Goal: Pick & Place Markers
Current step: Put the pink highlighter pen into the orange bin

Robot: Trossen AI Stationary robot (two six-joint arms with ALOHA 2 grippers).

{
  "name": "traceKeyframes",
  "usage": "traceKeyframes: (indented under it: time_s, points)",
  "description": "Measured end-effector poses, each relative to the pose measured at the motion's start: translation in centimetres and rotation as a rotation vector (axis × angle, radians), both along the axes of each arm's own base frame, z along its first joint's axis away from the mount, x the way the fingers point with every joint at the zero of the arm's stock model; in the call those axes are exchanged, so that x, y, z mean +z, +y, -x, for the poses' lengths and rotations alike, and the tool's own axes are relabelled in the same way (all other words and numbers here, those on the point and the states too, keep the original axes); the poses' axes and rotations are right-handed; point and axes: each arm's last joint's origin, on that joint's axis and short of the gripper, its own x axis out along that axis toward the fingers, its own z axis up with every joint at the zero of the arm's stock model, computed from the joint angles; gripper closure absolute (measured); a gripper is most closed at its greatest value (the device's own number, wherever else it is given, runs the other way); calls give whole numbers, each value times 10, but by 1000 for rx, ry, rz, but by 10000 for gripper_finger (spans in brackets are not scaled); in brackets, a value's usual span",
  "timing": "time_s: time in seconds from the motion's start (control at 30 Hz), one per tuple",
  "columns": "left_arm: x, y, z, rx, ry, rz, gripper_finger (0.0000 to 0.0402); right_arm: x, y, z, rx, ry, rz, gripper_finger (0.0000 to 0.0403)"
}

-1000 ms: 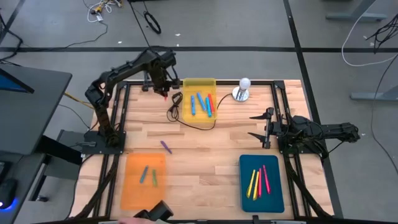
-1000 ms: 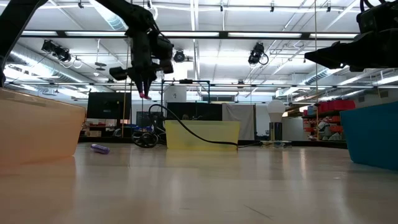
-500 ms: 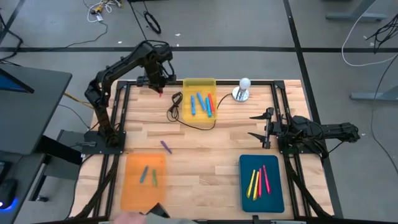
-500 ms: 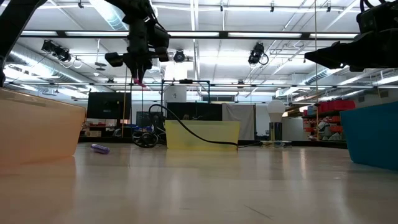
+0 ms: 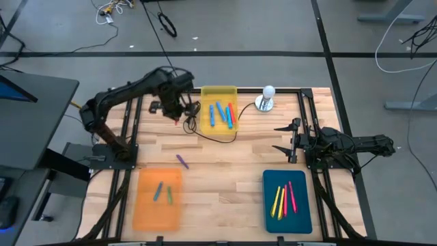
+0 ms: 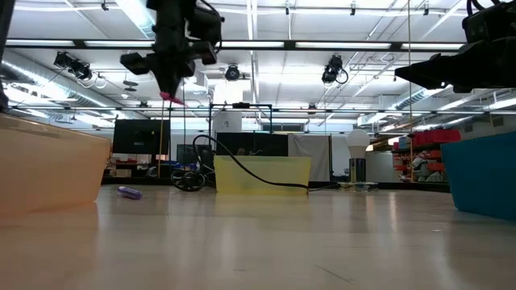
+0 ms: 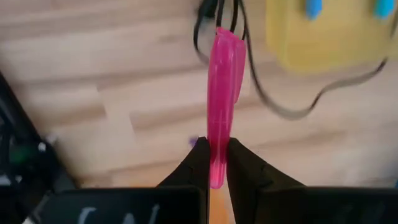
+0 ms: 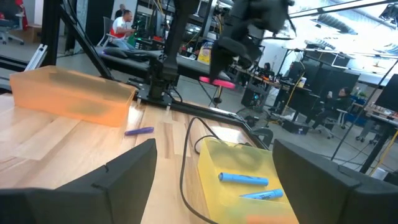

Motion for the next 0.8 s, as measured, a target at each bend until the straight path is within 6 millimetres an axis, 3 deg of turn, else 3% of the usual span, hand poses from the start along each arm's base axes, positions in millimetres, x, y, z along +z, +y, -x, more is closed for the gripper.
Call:
traceKeyframes:
  time_s: [0.8]
  points:
    - [26,-165,43,-46,47,31,371,0,0,0,0,0,0,80]
